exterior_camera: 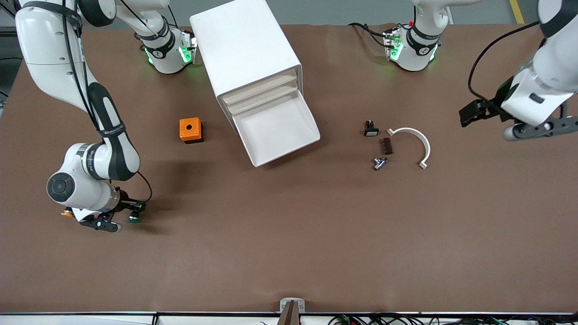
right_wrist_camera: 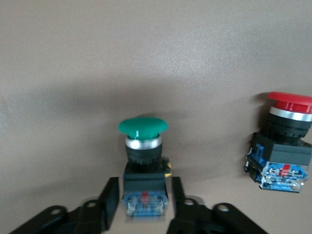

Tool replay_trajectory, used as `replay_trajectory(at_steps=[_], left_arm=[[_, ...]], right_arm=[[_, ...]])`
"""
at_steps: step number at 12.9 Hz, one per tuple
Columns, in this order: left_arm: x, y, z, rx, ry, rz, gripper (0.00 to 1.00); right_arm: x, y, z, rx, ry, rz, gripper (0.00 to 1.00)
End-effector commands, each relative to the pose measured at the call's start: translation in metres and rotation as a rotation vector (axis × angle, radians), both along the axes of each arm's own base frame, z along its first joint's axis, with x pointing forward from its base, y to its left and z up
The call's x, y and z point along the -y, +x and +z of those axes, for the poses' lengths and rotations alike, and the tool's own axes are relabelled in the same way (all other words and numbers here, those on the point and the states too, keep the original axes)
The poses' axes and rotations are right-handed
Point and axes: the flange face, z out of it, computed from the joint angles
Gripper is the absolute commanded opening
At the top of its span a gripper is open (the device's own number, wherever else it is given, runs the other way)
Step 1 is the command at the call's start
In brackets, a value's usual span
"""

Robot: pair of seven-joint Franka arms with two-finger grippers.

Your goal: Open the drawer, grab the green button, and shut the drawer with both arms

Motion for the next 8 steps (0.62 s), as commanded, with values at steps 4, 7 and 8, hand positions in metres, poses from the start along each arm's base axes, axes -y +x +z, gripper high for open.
replay_trajectory(at_steps=[4, 7, 8], left_arm=[[0.076, 0.04, -0.118, 0.056, -0.075, 0.096, 1.0], [0.134, 0.05, -0.181, 0.063, -0.123, 0.145, 1.0], [0.151, 0.048, -0.199, 0.052, -0.13, 0.179, 1.0]], right_arm=[[-0.007, 0.006, 0.052, 0.05, 0.004, 0.027, 1.0], [-0.013, 0.008, 0.121, 0.012, 0.014, 0.036, 1.0], [-0.014, 0.01, 0.151, 0.011, 0.017, 0.046, 1.0]])
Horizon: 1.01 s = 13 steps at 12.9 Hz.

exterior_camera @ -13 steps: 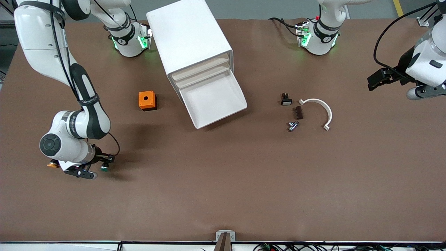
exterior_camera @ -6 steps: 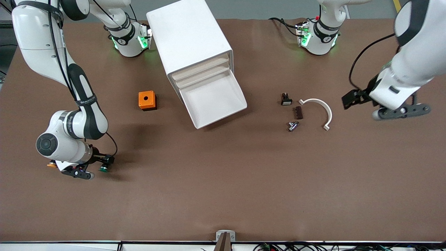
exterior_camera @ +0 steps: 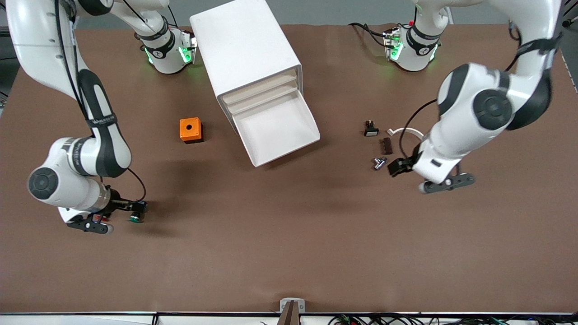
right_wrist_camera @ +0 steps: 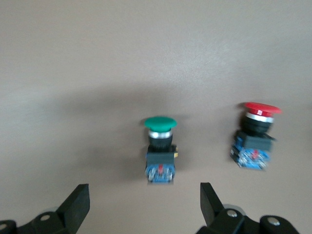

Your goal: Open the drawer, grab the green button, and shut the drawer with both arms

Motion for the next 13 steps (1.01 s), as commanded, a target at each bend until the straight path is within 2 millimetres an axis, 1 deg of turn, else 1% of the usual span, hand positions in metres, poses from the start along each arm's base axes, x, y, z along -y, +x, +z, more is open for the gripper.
replay_trajectory(at_steps=[1, 2, 3, 5, 6, 8, 9, 10, 11, 12, 13], left_arm=[[0.049, -0.004, -0.037, -0.02, -0.024, 0.075, 1.0], [0.074, -0.012, -0.057, -0.043, -0.026, 0.114, 1.0], [0.093, -0.018, -0.074, -0.062, -0.03, 0.16, 1.0], [0.126, -0.03, -0.1, -0.091, -0.034, 0.223, 1.0], [0.146, -0.037, -0.11, -0.113, -0.037, 0.254, 1.0], [0.177, -0.047, -0.128, -0.142, -0.032, 0.304, 1.0], [0.194, -0.055, -0.133, -0.15, -0.034, 0.316, 1.0], [0.207, -0.059, -0.139, -0.16, -0.034, 0.331, 1.0], [0.213, -0.064, -0.149, -0.174, -0.026, 0.349, 1.0], [0.224, -0.073, -0.154, -0.18, -0.021, 0.344, 1.0], [0.235, -0.083, -0.157, -0.187, -0.017, 0.329, 1.0]], right_arm=[[-0.002, -0.001, 0.079, -0.016, 0.005, 0.066, 1.0], [0.001, 0.0, 0.101, -0.028, 0.011, 0.117, 1.0], [0.005, 0.001, 0.122, -0.035, 0.014, 0.141, 1.0], [0.009, -0.008, 0.161, -0.067, 0.021, 0.14, 1.0], [0.009, -0.015, 0.178, -0.067, 0.02, 0.139, 1.0], [0.008, -0.028, 0.217, -0.03, 0.022, 0.139, 1.0], [0.008, -0.034, 0.233, -0.015, 0.021, 0.14, 1.0], [0.007, -0.041, 0.246, -0.007, 0.021, 0.141, 1.0], [0.007, -0.047, 0.259, -0.004, 0.021, 0.143, 1.0], [0.007, -0.053, 0.272, 0.008, 0.017, 0.145, 1.0], [0.009, -0.055, 0.276, 0.014, 0.016, 0.144, 1.0]])
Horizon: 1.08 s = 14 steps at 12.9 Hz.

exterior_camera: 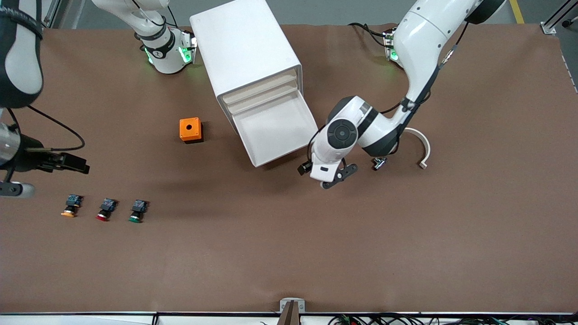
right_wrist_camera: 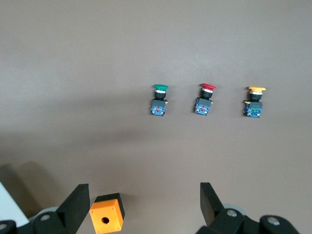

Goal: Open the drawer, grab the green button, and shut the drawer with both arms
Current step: 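Push the drawer shut into the cabinet with the left gripper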

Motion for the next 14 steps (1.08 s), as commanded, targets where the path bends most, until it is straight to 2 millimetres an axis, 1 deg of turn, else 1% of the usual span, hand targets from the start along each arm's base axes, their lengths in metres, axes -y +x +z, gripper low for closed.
replay_trajectory(at_steps=[1, 3, 5, 7, 9, 10, 12, 13, 14], left_arm=[[0.025, -0.014, -0.005, -0.019, -0.014, 0.001, 1.0], [0.032, -0.02, -0.006, -0.063, -0.047, 0.03, 1.0], [0.051, -0.04, -0.006, -0.1, -0.069, 0.028, 1.0], [0.061, -0.051, -0.005, -0.124, -0.074, 0.048, 1.0], [0.078, -0.068, -0.001, -0.146, -0.082, 0.065, 1.0], [0.085, -0.077, 0.001, -0.163, -0.089, 0.074, 1.0], [0.097, -0.096, 0.0, -0.197, -0.086, 0.079, 1.0], [0.102, -0.106, -0.002, -0.214, -0.079, 0.085, 1.0], [0.106, -0.114, -0.003, -0.226, -0.076, 0.089, 1.0]], right_arm=[[0.005, -0.01, 0.013, 0.007, -0.01, 0.008, 1.0], [0.01, -0.009, 0.011, 0.0, -0.022, 0.003, 1.0], [0.011, -0.008, 0.01, -0.002, -0.029, 0.003, 1.0], [0.015, -0.009, 0.01, -0.004, -0.036, -0.002, 1.0], [0.03, -0.01, 0.011, -0.003, -0.025, -0.026, 1.0], [0.032, -0.013, 0.01, -0.026, -0.026, -0.027, 1.0], [0.026, -0.014, 0.039, -0.012, -0.036, -0.015, 1.0], [0.027, -0.014, 0.047, 0.005, -0.04, -0.017, 1.0], [0.026, -0.014, 0.049, 0.008, -0.039, -0.015, 1.0]])
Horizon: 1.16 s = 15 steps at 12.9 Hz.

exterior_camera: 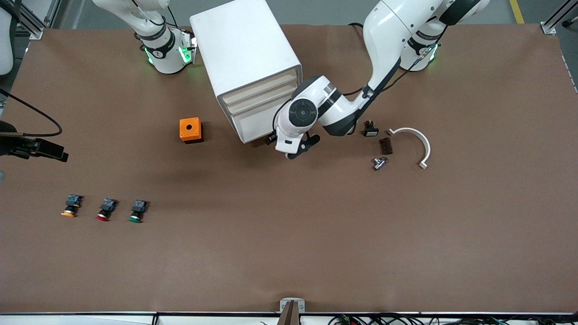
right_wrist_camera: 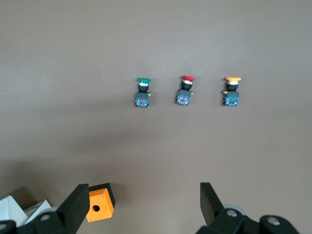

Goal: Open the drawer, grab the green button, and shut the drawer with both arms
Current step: 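Push the drawer shut into the cabinet with the left gripper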

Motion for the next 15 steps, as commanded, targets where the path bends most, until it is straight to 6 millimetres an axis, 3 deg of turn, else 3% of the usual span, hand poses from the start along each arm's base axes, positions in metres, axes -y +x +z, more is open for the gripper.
replay_trajectory(at_steps=[1, 3, 6, 9, 15], left_arm=[[0.011, -0.023, -0.006, -0.054, 0.011, 0.016, 1.0], [0.019, -0.038, -0.009, -0.067, 0.025, 0.017, 1.0], [0.024, -0.048, -0.022, -0.107, 0.026, 0.028, 1.0], [0.032, -0.059, -0.021, -0.136, 0.015, 0.036, 1.0], [0.04, -0.071, -0.022, -0.176, 0.009, 0.063, 1.0]], right_arm=[[0.0, -0.003, 0.018, 0.011, -0.01, 0.012, 1.0], [-0.002, -0.007, 0.024, 0.007, -0.006, 0.008, 1.0], [0.006, -0.033, 0.044, -0.024, 0.032, -0.022, 1.0], [-0.01, -0.051, 0.06, -0.006, 0.026, 0.013, 1.0], [-0.012, -0.055, 0.05, -0.007, 0.029, 0.026, 1.0]])
